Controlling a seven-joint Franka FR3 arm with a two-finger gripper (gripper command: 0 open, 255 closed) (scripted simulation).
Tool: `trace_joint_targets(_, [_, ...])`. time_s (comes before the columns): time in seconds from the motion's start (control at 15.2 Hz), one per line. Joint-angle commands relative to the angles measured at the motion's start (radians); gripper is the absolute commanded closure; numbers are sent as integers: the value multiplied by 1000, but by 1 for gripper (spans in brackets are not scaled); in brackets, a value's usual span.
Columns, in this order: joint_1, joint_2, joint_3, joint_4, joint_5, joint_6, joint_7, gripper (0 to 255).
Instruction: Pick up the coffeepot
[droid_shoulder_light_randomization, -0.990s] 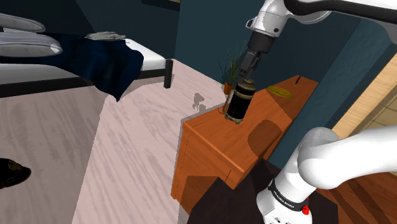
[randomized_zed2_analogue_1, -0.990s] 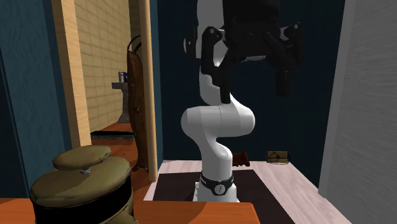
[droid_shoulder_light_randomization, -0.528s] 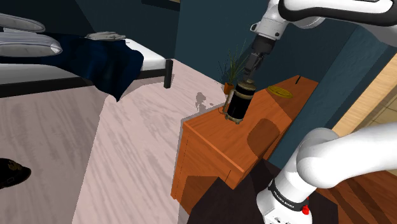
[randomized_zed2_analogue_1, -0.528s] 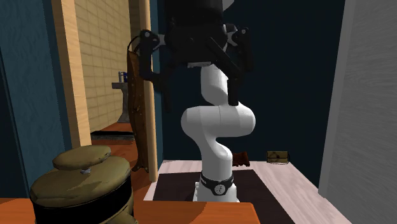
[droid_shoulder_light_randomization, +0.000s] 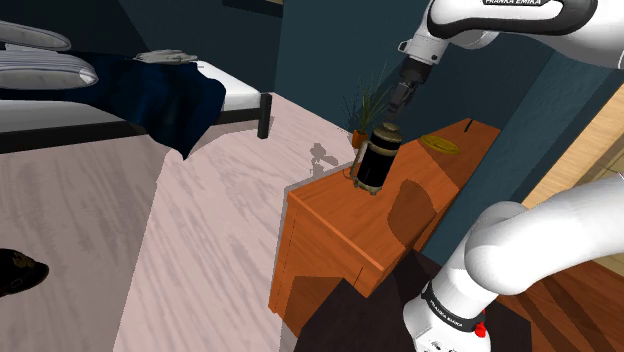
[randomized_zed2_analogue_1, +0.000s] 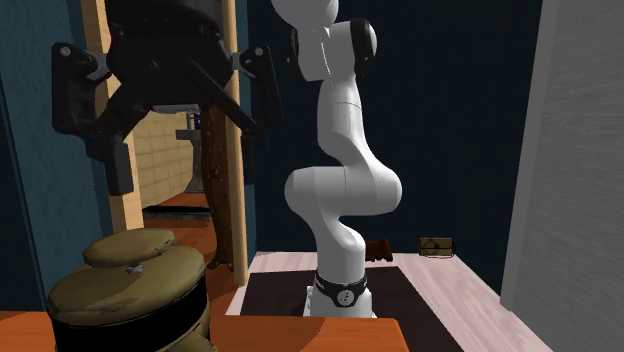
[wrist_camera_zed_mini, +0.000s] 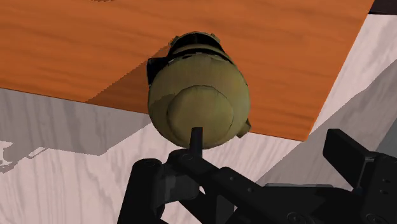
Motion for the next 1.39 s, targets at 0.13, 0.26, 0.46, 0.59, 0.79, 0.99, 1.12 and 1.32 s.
trace_joint_targets(0.13, [-9, 70, -67, 53, -11, 30, -78, 0])
trace_joint_targets(0.26, [-11, 68, -70, 25, -13, 56, -78, 0])
trace_joint_targets(0.46, [-13, 66, -74, -17, -16, 96, -79, 0])
trace_joint_targets(0.59, [-15, 66, -78, -51, -19, 130, -80, 0])
trace_joint_targets(0.79, [-15, 66, -79, -51, -19, 131, -81, 255])
trace_joint_targets(0.99, [-15, 65, -78, -51, -19, 130, -80, 255])
trace_joint_targets(1.12, [-15, 65, -78, -51, -19, 129, -80, 255])
trace_joint_targets(1.32, [-15, 65, -78, -51, -19, 129, -80, 255])
